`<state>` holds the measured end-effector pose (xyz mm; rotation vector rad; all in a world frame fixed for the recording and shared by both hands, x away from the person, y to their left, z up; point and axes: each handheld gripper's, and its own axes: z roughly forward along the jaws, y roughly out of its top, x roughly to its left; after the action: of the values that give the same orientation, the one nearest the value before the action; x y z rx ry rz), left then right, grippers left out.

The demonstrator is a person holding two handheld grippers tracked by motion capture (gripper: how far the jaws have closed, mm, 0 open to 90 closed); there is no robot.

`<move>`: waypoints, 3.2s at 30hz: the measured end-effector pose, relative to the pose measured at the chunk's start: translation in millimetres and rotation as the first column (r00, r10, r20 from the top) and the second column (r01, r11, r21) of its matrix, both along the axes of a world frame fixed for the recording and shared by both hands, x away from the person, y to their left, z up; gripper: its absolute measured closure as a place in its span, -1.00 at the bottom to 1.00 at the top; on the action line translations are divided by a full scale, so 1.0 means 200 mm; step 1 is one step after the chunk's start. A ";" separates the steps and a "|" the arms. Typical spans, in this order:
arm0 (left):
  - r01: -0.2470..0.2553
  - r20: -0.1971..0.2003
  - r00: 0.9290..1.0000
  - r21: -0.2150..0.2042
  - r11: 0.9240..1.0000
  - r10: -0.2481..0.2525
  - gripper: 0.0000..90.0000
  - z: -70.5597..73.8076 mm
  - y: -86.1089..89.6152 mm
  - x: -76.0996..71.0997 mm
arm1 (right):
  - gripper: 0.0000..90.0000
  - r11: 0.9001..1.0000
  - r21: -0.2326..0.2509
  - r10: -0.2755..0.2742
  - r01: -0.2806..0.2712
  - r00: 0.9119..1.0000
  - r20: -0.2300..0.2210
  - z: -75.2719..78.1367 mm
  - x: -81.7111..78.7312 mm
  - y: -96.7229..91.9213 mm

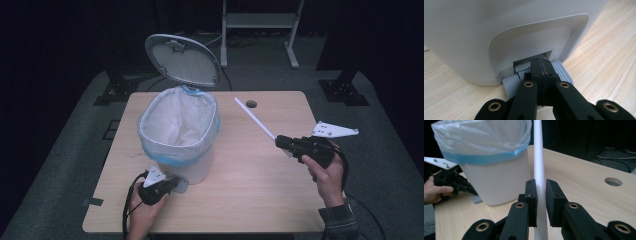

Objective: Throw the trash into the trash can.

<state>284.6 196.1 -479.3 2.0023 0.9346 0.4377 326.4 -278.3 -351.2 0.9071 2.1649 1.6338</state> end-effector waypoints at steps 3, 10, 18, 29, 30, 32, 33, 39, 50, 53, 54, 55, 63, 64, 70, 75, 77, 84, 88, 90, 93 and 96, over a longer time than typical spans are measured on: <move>0.000 -0.001 1.000 -0.001 1.000 0.000 1.00 0.00 0.00 0.00 | 0.77 1.000 0.008 0.011 -0.011 1.000 0.006 0.03 0.00 0.00; 0.001 -0.001 1.000 -0.001 1.000 -0.001 1.00 0.00 0.00 0.00 | 0.77 0.999 0.016 0.034 -0.034 0.999 0.027 0.10 0.00 0.01; 0.000 -0.002 1.000 -0.002 1.000 0.000 1.00 0.00 0.00 0.00 | 0.77 0.998 0.027 0.058 -0.059 0.997 0.044 0.15 0.00 0.04; 0.000 -0.002 1.000 -0.002 1.000 0.000 1.00 0.00 0.00 0.00 | 0.77 0.994 0.020 0.108 -0.110 0.991 0.072 0.25 0.02 0.16; 0.000 -0.002 1.000 -0.002 1.000 0.000 1.00 0.00 0.00 0.00 | 0.77 0.994 0.020 0.108 -0.110 0.991 0.072 0.25 0.02 0.16; -0.001 -0.002 1.000 -0.002 1.000 0.001 1.00 0.00 0.00 0.00 | 0.77 0.993 0.019 0.116 -0.118 0.990 0.074 0.26 0.02 0.18; 0.000 -0.003 1.000 -0.002 1.000 0.000 1.00 0.00 0.00 0.00 | 0.77 0.992 0.022 0.122 -0.124 0.990 0.076 0.28 0.03 0.19; -0.001 -0.001 1.000 -0.006 1.000 0.001 1.00 0.00 0.00 0.00 | 0.77 0.989 0.021 0.142 -0.145 0.986 0.084 0.32 0.04 0.24; 0.001 -0.001 1.000 -0.002 1.000 -0.001 1.00 0.00 0.00 0.00 | 0.77 0.984 0.015 0.175 -0.177 0.980 0.097 0.39 0.07 0.34; 0.002 -0.003 1.000 -0.004 1.000 -0.002 1.00 0.00 0.00 0.00 | 0.77 0.982 0.017 0.184 -0.186 0.977 0.106 0.42 0.08 0.37; 0.002 -0.002 1.000 -0.006 1.000 -0.002 1.00 0.00 0.00 0.00 | 0.77 0.982 0.017 0.185 -0.188 0.977 0.107 0.42 0.08 0.38; 0.002 -0.002 1.000 -0.005 1.000 -0.002 1.00 0.00 0.00 0.00 | 0.77 0.982 0.015 0.187 -0.190 0.976 0.108 0.43 0.09 0.38; 0.002 -0.001 1.000 -0.008 1.000 -0.002 1.00 0.00 0.00 0.00 | 0.77 0.978 0.009 0.205 -0.207 0.972 0.114 0.48 0.12 0.47; 0.003 -0.002 1.000 -0.007 1.000 -0.003 1.00 0.00 0.00 0.00 | 0.77 0.978 0.007 0.208 -0.210 0.972 0.113 0.48 0.13 0.48; 0.003 -0.002 1.000 -0.006 1.000 -0.003 1.00 0.00 0.00 0.00 | 0.77 0.976 -0.001 0.215 -0.216 0.970 0.112 0.51 0.15 0.53; 0.004 -0.002 1.000 -0.005 1.000 -0.004 1.00 0.00 0.00 0.00 | 0.77 0.976 -0.004 0.215 -0.216 0.970 0.109 0.52 0.18 0.57; 0.004 -0.002 1.000 -0.006 1.000 -0.004 1.00 0.00 0.00 0.00 | 0.77 0.976 -0.006 0.216 -0.216 0.970 0.108 0.53 0.19 0.58; 0.004 -0.002 1.000 -0.006 1.000 -0.004 1.00 0.00 0.00 0.00 | 0.77 0.975 -0.017 0.224 -0.223 0.969 0.103 0.56 0.23 0.65; 0.004 -0.003 1.000 -0.007 1.000 -0.004 1.00 0.00 0.00 0.00 | 0.76 0.972 -0.028 0.235 -0.233 0.967 0.103 0.57 0.24 0.69; 0.004 -0.003 1.000 -0.007 1.000 -0.004 1.00 0.00 0.00 0.00 | 0.76 0.971 -0.031 0.240 -0.238 0.965 0.103 0.58 0.25 0.71; 0.004 -0.003 1.000 -0.008 1.000 -0.004 1.00 0.00 0.00 0.00 | 0.76 0.969 -0.035 0.246 -0.244 0.964 0.101 0.58 0.25 0.73; 0.004 -0.003 1.000 -0.008 1.000 -0.004 1.00 0.00 0.00 0.00 | 0.76 0.968 -0.034 0.250 -0.248 0.963 0.100 0.58 0.25 0.74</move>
<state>285.3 196.9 -479.5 1.9977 0.9334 0.4280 376.3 -129.5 -235.3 0.5463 2.2942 1.7226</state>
